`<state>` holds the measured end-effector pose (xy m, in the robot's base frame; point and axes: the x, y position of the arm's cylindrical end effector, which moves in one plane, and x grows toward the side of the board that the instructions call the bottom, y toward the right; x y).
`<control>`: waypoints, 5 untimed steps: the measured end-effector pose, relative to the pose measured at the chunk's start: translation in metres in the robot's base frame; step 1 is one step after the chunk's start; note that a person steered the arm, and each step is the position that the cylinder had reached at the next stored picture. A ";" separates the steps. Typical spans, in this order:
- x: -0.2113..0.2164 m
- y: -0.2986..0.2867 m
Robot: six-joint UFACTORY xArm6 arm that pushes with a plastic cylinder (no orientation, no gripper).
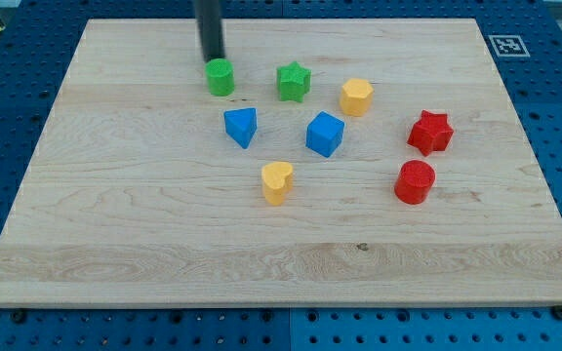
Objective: Push the green circle to the blue triangle
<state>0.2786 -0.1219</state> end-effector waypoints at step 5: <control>0.018 -0.011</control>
<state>0.2965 -0.1333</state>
